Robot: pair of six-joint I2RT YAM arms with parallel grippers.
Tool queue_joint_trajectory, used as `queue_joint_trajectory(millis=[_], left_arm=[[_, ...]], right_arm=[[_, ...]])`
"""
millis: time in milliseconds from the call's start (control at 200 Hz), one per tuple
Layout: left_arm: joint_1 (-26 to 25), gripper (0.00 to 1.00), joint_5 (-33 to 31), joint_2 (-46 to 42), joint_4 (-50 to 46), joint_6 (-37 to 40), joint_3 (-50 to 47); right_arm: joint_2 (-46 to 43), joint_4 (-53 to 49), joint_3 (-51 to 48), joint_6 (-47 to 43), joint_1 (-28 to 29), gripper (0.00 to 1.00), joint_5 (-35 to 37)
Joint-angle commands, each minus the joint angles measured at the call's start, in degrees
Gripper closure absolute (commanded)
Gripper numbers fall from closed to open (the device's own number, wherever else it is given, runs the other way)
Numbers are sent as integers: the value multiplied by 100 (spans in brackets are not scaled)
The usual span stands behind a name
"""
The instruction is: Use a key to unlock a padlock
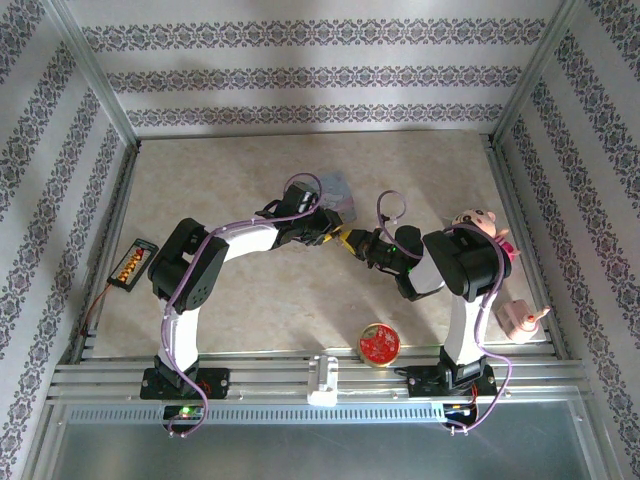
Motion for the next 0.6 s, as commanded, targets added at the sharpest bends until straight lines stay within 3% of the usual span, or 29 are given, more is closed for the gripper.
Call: queue_joint_trajectory(millis=[0,325,595], left_arm=[[-146,100,1009,-123,-330,-253,-144],[-146,100,1028,-164,-223,-232,-179],[-146,100,1054,-170,-176,-209,-157]], right_arm=[[181,229,152,626,-132,100,446],[655,228,298,2039,-167,100,436],[881,229,643,2674,-72,100,356]])
